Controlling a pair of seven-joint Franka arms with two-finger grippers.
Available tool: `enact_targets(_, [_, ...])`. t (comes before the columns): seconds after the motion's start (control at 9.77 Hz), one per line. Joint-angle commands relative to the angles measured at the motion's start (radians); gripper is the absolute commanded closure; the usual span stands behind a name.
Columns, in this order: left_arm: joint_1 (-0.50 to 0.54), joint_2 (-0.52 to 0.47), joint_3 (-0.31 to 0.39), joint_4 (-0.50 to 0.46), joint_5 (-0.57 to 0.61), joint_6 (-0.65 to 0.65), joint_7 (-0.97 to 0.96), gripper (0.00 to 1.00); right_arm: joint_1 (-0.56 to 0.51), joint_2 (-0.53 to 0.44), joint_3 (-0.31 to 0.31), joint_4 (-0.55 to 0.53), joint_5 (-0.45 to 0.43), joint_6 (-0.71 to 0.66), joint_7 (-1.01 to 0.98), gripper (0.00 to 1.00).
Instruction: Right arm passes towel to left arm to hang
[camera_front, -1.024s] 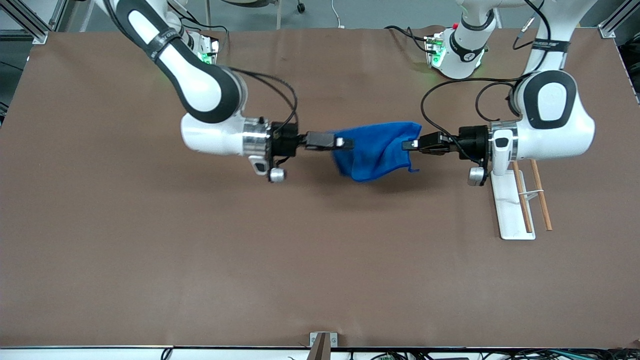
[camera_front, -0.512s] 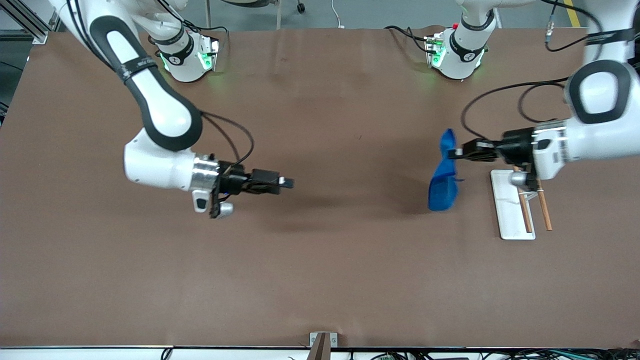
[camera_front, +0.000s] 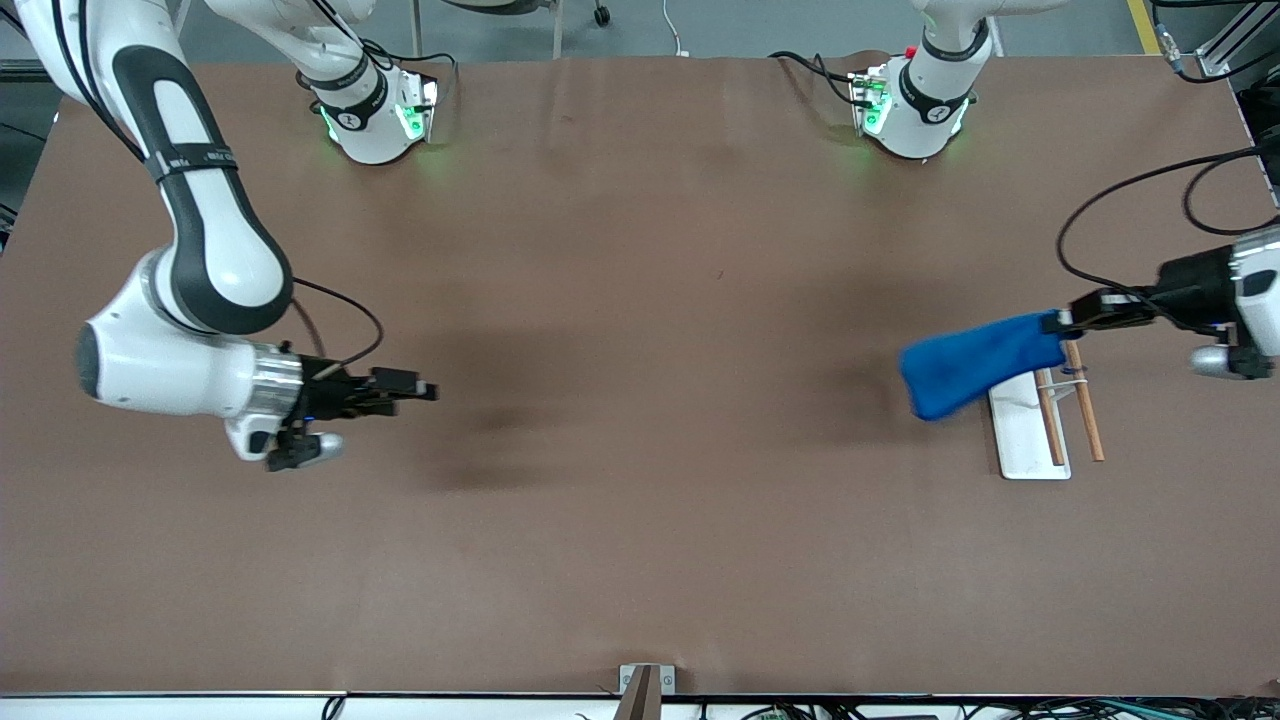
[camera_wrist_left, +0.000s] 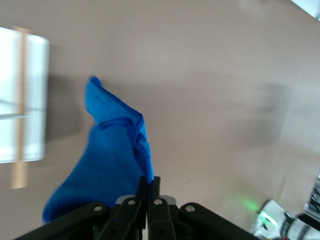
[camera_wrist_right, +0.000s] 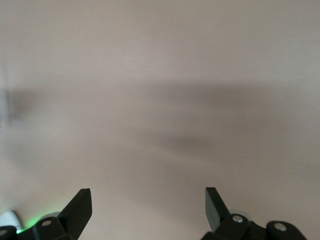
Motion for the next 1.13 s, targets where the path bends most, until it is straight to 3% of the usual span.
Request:
enact_targets(0.0, [-0.003, 0.12, 0.114, 0.092, 0.025, -0.01, 0.092, 1.0, 0.011, -0.079, -0.072, -0.036, -0.186, -0.001, 0.102, 0.0])
enact_targets(0.2, [-0.003, 0.17, 0.2, 0.095, 0.036, -0.004, 0.183, 0.99, 0.005, -0.153, -0.113, -0.029, -0.395, -0.036, 0.207, 0.0])
enact_targets(0.51, [0.032, 0.238, 0.231, 0.097, 0.028, 0.042, 0.189, 0.96, 0.005, -0.274, -0.23, 0.0, -0.413, -0.132, 0.192, 0.0])
enact_targets(0.61, [0.045, 0.259, 0.231, 0.095, 0.027, 0.062, 0.214, 0.96, 0.005, -0.3, -0.238, 0.025, -0.422, -0.169, 0.203, 0.0])
enact_targets(0.72, [0.051, 0.293, 0.236, 0.097, 0.028, 0.067, 0.257, 0.96, -0.001, -0.326, -0.236, 0.057, -0.486, -0.207, 0.206, 0.0])
enact_targets(1.02, [0.089, 0.341, 0.254, 0.098, -0.007, 0.125, 0.303, 0.96, -0.035, -0.363, -0.251, 0.172, -0.489, -0.425, 0.219, 0.0])
